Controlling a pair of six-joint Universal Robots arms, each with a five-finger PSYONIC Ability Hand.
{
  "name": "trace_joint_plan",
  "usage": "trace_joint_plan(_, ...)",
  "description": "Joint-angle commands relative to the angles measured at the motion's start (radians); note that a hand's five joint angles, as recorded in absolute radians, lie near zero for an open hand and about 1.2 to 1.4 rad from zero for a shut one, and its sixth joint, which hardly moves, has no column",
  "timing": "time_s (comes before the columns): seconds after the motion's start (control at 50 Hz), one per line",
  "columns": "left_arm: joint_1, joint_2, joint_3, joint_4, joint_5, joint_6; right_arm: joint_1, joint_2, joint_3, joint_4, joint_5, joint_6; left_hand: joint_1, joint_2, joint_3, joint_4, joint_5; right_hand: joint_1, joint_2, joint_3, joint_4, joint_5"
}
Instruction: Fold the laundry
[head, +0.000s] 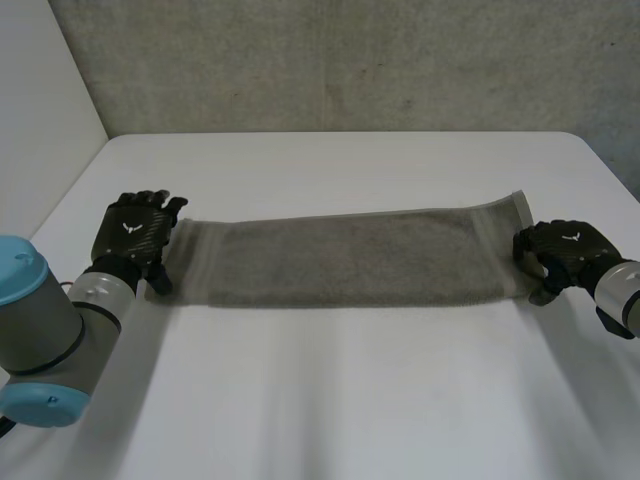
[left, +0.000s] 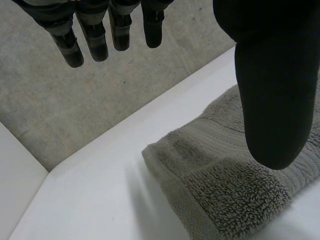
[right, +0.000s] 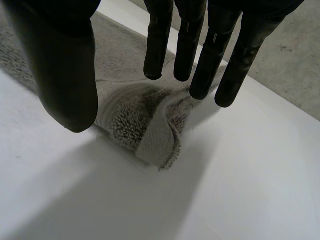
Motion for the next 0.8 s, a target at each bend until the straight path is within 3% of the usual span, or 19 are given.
trace_joint_plan(0.02,0.005,-0.003,0.001,-0.001,0.002,-0.009,-0.013,0.051,-0.013,-0.070,0.004,-0.007,0.005,0.009,0.006,0.009,-0.029,-0.020,-0.016,-0.019,-0.021,-0.029)
trace_joint_plan(0.38,0.005,-0.008,0.001,0.003,0.004,-0.009,-0.016,0.131,-0.068,-0.113,0.049,-0.009,0.005,0.009,0.006,0.009,-0.029,0.000,0.005,0.002,0.000,-0.008)
trace_joint_plan(0.44,0.005,-0.008,0.001,0.003,0.004,-0.008,-0.016,0.146,-0.082,-0.112,0.058,-0.012,0.005,0.009,0.006,0.009,-0.029,0.097,0.101,0.098,0.096,0.089)
trace_joint_plan(0.48,0.005,-0.008,0.001,0.003,0.004,-0.009,-0.016,0.154,-0.092,-0.110,0.081,-0.026,0.005,0.009,0.006,0.009,-0.029,0.328,0.332,0.329,0.327,0.319)
trace_joint_plan(0.5,0.005,-0.008,0.001,0.003,0.004,-0.009,-0.016,0.154,-0.092,-0.110,0.081,-0.026,0.005,0.009,0.006,0.009,-0.029,0.329,0.333,0.330,0.328,0.320)
trace_joint_plan(0.54,0.005,-0.008,0.001,0.003,0.004,-0.008,-0.016,0.154,-0.102,-0.110,0.105,-0.035,0.005,0.009,0.006,0.009,-0.029,0.665,0.669,0.666,0.664,0.656)
trace_joint_plan(0.56,0.005,-0.008,0.001,0.003,0.004,-0.009,-0.016,0.154,-0.102,-0.110,0.106,-0.035,0.005,0.009,0.006,0.009,-0.029,0.667,0.671,0.668,0.666,0.658)
trace_joint_plan(0.58,0.005,-0.008,0.001,0.003,0.004,-0.009,-0.016,0.152,-0.111,-0.109,0.130,-0.040,0.005,0.009,0.006,0.009,-0.029,0.805,0.809,0.807,0.804,0.797)
trace_joint_plan(0.6,0.005,-0.008,0.001,0.003,0.004,-0.009,-0.016,0.152,-0.111,-0.109,0.130,-0.040,0.005,0.009,0.006,0.009,-0.029,0.806,0.811,0.808,0.806,0.798)
trace_joint_plan(0.64,0.005,-0.008,0.001,0.003,0.004,-0.008,-0.020,0.146,-0.140,-0.093,0.212,-0.050,0.005,0.009,0.006,0.009,-0.029,0.806,0.811,0.808,0.806,0.798)
trace_joint_plan(0.66,0.005,-0.008,0.001,0.003,0.004,-0.008,-0.020,0.146,-0.140,-0.093,0.213,-0.050,0.005,0.009,0.006,0.009,-0.029,0.806,0.811,0.808,0.806,0.798)
trace_joint_plan(0.7,0.005,-0.007,-0.001,0.003,0.004,-0.008,-0.063,0.123,-0.158,-0.072,0.312,-0.113,0.005,0.009,0.006,0.009,-0.029,0.806,0.811,0.808,0.806,0.798)
trace_joint_plan(0.72,0.005,-0.007,-0.001,0.003,0.004,-0.008,-0.063,0.123,-0.158,-0.072,0.313,-0.113,0.005,0.009,0.006,0.009,-0.029,0.806,0.811,0.808,0.806,0.798)
trace_joint_plan(0.76,0.005,-0.005,-0.002,0.003,0.004,-0.009,-0.099,0.096,-0.161,-0.064,0.345,-0.169,0.005,0.009,0.006,0.009,-0.029,0.806,0.811,0.808,0.806,0.798)
trace_joint_plan(0.8,0.005,-0.002,-0.002,0.003,0.004,-0.009,-0.144,0.042,-0.164,-0.067,0.381,-0.323,0.005,0.009,0.006,0.009,-0.029,0.806,0.811,0.808,0.806,0.798)
